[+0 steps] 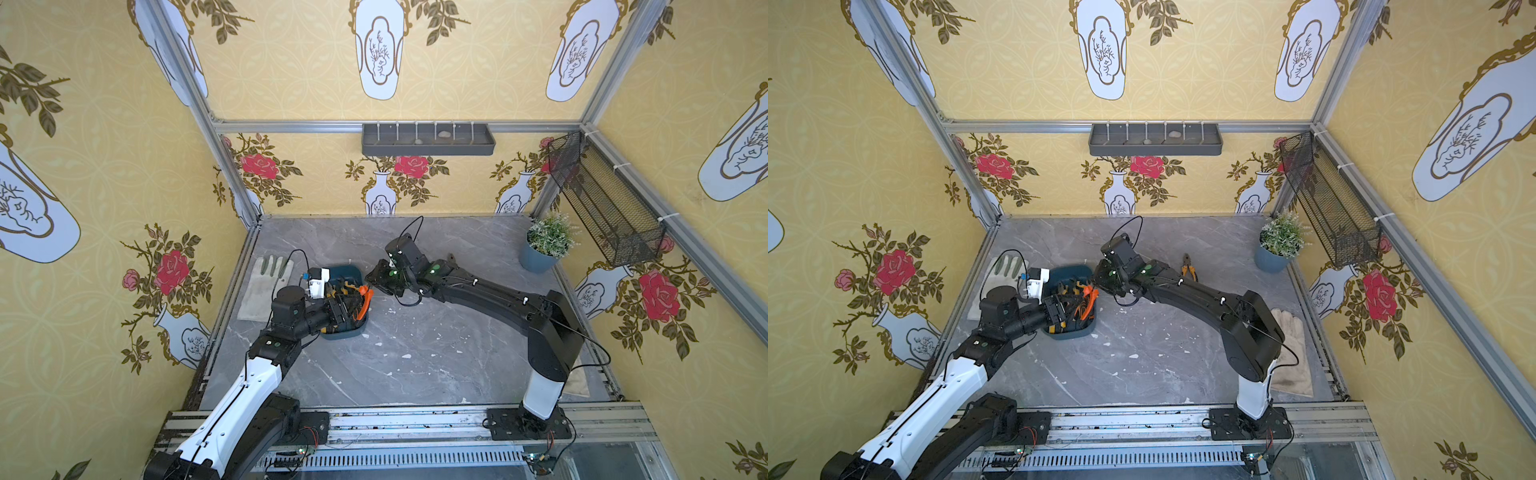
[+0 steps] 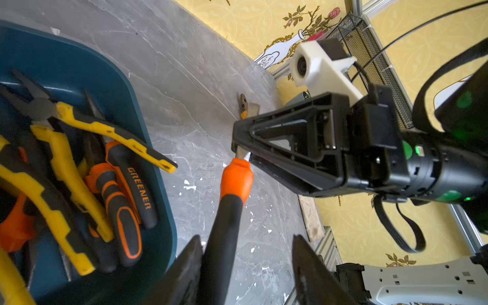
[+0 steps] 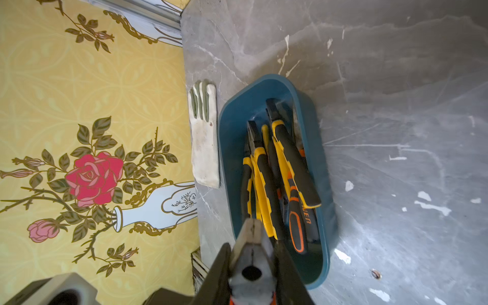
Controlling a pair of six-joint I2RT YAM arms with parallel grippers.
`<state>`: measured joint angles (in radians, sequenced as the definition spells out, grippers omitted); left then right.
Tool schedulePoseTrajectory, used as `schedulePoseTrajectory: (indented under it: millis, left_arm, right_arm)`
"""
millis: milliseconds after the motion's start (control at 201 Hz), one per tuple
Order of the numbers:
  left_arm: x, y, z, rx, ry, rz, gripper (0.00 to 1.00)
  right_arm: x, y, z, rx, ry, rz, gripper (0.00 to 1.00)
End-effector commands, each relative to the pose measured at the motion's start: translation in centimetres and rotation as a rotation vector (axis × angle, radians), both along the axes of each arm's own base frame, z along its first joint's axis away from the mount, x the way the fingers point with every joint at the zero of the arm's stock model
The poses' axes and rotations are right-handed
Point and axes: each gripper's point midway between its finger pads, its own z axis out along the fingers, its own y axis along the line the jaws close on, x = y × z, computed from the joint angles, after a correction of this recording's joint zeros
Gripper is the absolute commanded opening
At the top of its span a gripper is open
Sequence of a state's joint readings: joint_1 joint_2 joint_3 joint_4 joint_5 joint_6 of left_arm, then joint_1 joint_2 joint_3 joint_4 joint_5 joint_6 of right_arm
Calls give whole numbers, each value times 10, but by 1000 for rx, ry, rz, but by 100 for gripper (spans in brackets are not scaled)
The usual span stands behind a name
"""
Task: Take the pliers out of the storage box
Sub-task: Place the pliers at the center of the board.
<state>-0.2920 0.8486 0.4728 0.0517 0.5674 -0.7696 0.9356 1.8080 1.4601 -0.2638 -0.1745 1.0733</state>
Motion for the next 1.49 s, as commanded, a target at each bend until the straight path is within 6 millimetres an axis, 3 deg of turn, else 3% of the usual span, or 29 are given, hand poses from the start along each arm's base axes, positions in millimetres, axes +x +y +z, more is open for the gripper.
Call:
schedulePoseTrajectory:
  millis: [0, 134, 393, 642, 911, 1484]
  left_arm:
    - [4, -1, 8, -15, -34, 4, 72]
    - [2, -2, 13, -26, -42, -1, 80]
    - [0, -1, 18, -34, -49, 3, 83]
    - [1, -1, 14, -45, -50, 8, 83]
    - [1, -2, 15, -51, -52, 2, 84]
    - [-1, -4, 9, -83, -22, 3, 85]
  right_arm:
    - [7, -6, 14, -30, -102, 19, 5]
    - [21, -30, 20, -134, -208, 15, 4]
    - [63, -111, 28, -384, -314, -13, 5]
    - [89, -161, 8, -521, -243, 50, 8]
    - [113, -183, -49, -628, -99, 130, 11]
    - [182, -205, -120, -768, -120, -26, 13]
